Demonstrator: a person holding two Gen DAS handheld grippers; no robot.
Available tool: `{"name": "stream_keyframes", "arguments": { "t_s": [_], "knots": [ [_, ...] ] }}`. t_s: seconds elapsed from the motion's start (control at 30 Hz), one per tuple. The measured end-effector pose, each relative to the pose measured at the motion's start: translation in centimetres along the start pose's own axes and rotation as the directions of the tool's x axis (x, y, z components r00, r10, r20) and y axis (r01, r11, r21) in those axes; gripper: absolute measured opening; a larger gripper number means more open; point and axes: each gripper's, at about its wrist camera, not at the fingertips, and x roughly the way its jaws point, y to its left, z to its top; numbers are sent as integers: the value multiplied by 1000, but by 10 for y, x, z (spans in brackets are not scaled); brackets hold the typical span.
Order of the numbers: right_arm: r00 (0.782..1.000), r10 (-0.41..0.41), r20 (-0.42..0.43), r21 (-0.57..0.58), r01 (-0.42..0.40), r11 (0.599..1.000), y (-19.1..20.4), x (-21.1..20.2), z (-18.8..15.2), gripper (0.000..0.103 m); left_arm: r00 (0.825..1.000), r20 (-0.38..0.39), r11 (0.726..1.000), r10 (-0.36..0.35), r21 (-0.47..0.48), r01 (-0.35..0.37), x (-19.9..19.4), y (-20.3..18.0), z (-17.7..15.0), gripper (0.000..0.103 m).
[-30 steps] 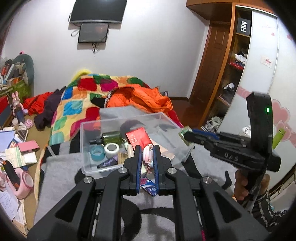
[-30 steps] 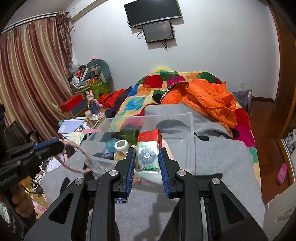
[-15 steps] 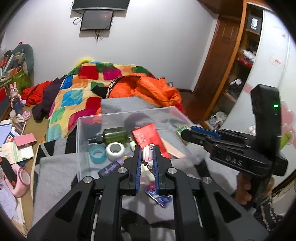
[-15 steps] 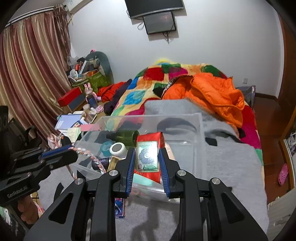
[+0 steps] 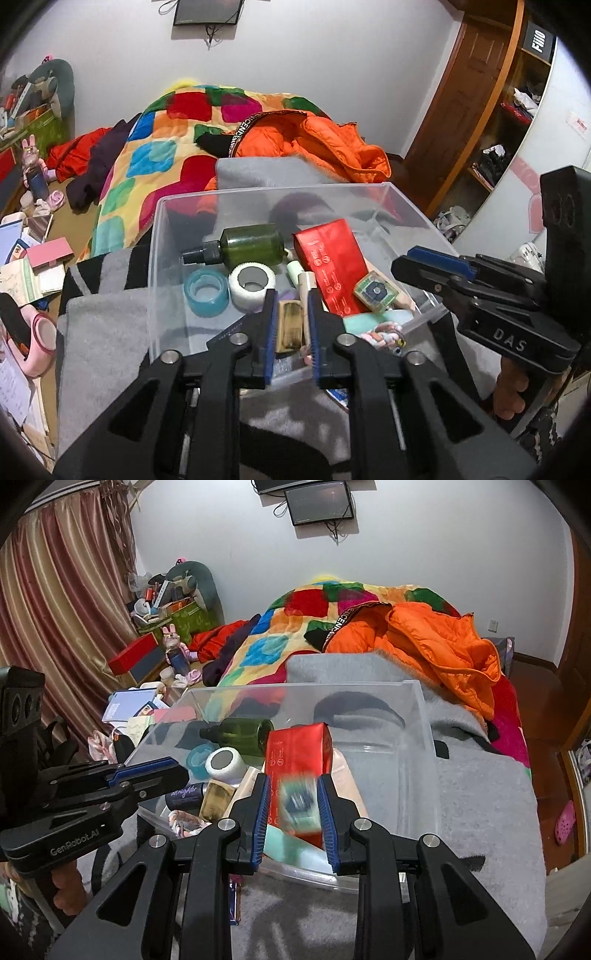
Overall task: Organize objects
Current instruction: 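Drop the green packet into the box with the right tool while the left tool drops the pink cord in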
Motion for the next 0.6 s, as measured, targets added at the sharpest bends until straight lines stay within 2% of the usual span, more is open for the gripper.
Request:
{"name": "stream_keyframes", "arguments": {
  "t_s": [0.07,0.13,0.27,0.4,0.53,0.6],
  "knots": [
    [1000,-14,3,-9,14,1000,3,0,0,24,1000,20,1000,13,12,-14,-7,-2,-1,35],
    [1000,-23,0,-18,23,1000,5,0,0,24,999,39,1000,19,21,-20,-14,-4,-2,43],
    [999,-32,-2,-17,32,999,5,-3,-1,33,998,66,999,24,34,-27,-28,-7,-5,54],
    [999,-33,28,-13,33,999,4,-18,-4,35,995,81,997,50,59,-55,-40,-14,-14,63],
    [997,-42,68,-18,44,999,3,-40,-10,44,996,75,994,46,91,-53,-47,-24,-31,81],
    [995,-45,86,-16,46,999,3,-50,-14,49,997,59,994,42,101,-48,-45,-30,-38,82]
  ]
}}
